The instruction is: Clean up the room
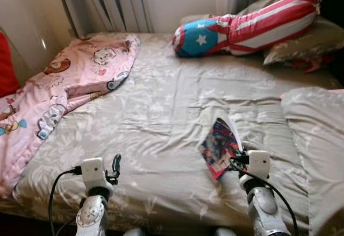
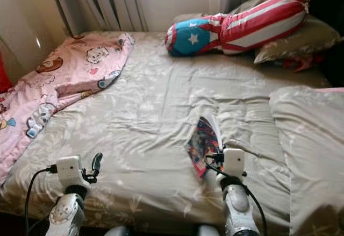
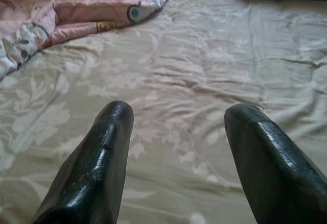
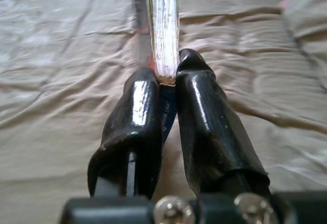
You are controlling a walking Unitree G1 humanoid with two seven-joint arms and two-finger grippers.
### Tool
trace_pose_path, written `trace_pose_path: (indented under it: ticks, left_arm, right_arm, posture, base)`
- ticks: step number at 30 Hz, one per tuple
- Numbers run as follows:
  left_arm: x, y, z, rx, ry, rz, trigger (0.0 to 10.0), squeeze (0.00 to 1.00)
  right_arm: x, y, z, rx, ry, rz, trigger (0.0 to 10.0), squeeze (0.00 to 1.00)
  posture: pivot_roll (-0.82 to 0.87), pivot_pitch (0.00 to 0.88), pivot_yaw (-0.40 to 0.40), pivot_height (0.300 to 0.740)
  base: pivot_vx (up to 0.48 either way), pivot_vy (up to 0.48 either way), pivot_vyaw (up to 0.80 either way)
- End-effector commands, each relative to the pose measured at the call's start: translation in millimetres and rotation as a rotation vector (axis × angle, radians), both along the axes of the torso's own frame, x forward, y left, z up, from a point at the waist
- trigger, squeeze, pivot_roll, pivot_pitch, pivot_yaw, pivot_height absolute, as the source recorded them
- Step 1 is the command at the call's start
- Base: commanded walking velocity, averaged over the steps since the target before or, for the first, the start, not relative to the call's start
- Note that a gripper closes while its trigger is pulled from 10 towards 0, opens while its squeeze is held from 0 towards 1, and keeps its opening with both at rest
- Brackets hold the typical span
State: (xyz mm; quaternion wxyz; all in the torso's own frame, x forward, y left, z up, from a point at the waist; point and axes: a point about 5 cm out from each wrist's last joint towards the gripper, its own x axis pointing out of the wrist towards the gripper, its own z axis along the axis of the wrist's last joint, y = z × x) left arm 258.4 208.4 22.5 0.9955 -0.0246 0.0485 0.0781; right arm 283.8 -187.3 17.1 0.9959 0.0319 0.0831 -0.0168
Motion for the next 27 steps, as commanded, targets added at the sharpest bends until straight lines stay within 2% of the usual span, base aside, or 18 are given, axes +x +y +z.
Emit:
trace_pose_path:
  ticks: [1,4,6,7,10,11,12,15,18,21,27]
  left_arm:
    - [-3.6,7.3,0.2,0.014,0.011,0.006,10.0,0.0]
    - [-5.7,9.4,0.9,0.023,0.012,0.003,10.0,0.0]
    - [-6.3,10.3,1.1,0.026,0.013,0.002,10.0,0.0]
    - [-7.9,12.4,1.2,0.033,0.015,0.002,10.0,0.0]
    - [-9.5,15.3,2.2,0.044,0.017,0.0,10.0,0.0]
    - [-10.6,18.3,3.2,0.054,0.018,-0.001,10.0,0.0]
    - [-11.2,20.1,4.0,0.059,0.018,-0.001,10.0,0.0]
    - [-11.9,23.6,6.4,0.072,0.018,-0.005,10.0,0.0]
    - [-14.5,27.2,7.7,0.095,0.024,-0.018,10.0,0.0]
    - [-16.3,28.4,9.2,0.105,0.026,-0.028,10.0,0.0]
    - [-19.3,25.8,11.5,0.118,0.036,-0.058,10.0,0.0]
  right_arm:
    - [10.0,4.8,8.2,0.059,-0.025,0.009,10.0,0.0]
    - [15.3,1.9,10.5,0.186,-0.021,-0.009,10.0,0.0]
    - [16.6,0.9,10.9,0.22,-0.018,-0.013,10.0,0.0]
    - [19.5,-2.1,11.8,0.298,-0.013,-0.029,10.0,0.0]
    - [23.9,-3.2,15.2,0.431,-0.03,-0.028,10.0,0.0]
    - [26.9,-3.6,18.0,0.531,-0.048,-0.013,10.0,0.0]
    - [28.0,-4.9,18.6,0.569,-0.051,-0.01,10.0,0.0]
    - [29.4,-8.7,18.3,0.609,-0.045,-0.027,10.0,0.0]
    - [28.7,-22.3,14.8,0.696,-0.031,-0.138,10.0,0.0]
    - [28.5,-29.0,14.5,0.78,-0.041,-0.174,10.0,0.0]
    - [17.3,-47.7,1.8,0.761,0.05,-0.291,10.0,0.0]
  posture:
    - [-0.14,0.053,0.033,0.64]
    - [-0.13,0.066,0.043,0.64]
    - [-0.13,0.067,0.044,0.64]
    - [-0.12,0.07,0.049,0.64]
    - [-0.11,0.078,0.059,0.64]
    - [-0.1,0.086,0.068,0.64]
    - [-0.1,0.088,0.072,0.64]
    - [-0.08,0.102,0.082,0.64]
    - [-0.07,0.105,0.096,0.64]
    - [-0.06,0.114,0.108,0.64]
    - [-0.05,0.138,0.126,0.64]
  base:
    - [0.0,0.0,0.0]
    - [0.0,0.0,0.0]
    - [0.0,0.0,0.0]
    - [0.0,0.0,0.0]
    - [0.0,0.0,0.0]
    - [0.0,0.0,0.0]
    - [0.0,0.0,0.0]
    - [0.0,0.0,0.0]
    - [0.0,0.0,0.0]
    - [0.0,0.0,0.0]
    - [0.0,0.0,0.0]
